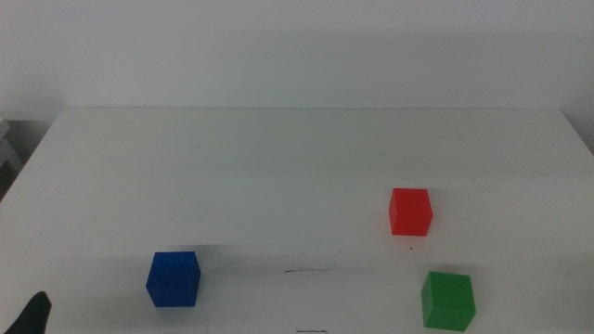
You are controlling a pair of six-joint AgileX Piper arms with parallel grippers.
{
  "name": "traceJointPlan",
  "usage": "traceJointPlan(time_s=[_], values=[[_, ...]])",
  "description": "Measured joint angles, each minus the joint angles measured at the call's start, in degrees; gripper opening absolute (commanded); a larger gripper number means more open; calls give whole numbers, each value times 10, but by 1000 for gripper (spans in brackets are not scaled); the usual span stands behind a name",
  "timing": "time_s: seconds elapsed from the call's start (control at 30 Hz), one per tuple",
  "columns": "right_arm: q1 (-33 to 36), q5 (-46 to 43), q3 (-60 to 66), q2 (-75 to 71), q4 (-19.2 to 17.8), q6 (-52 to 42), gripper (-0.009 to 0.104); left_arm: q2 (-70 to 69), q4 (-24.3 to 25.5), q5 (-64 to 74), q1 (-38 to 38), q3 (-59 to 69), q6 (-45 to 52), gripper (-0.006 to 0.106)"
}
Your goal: Stack red cubes first, then green, then blue cubes in a specific spot.
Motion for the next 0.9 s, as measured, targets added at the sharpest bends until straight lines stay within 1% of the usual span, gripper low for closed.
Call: traceJointPlan(time_s=[0.07, 0.13, 0.3, 0.47, 0.53, 0.6, 0.8, 0.9], values=[[0, 20, -9, 0, 0, 0, 87, 0, 0, 0, 0, 0, 0, 93], [0, 58, -40, 11, 8, 0, 87, 0, 0, 0, 0, 0, 0, 93], [0, 155, -166, 101, 16, 0, 87, 0, 0, 0, 0, 0, 0, 93], [0, 221, -297, 208, 21, 0, 87, 0, 0, 0, 0, 0, 0, 93], [0, 254, -342, 257, 33, 0, 87, 0, 0, 0, 0, 0, 0, 93], [0, 290, -387, 300, 53, 0, 87, 0, 0, 0, 0, 0, 0, 93], [15, 430, -507, 451, 113, 0, 87, 0, 0, 0, 0, 0, 0, 93], [31, 482, -563, 533, 119, 0, 87, 0, 0, 0, 0, 0, 0, 93]])
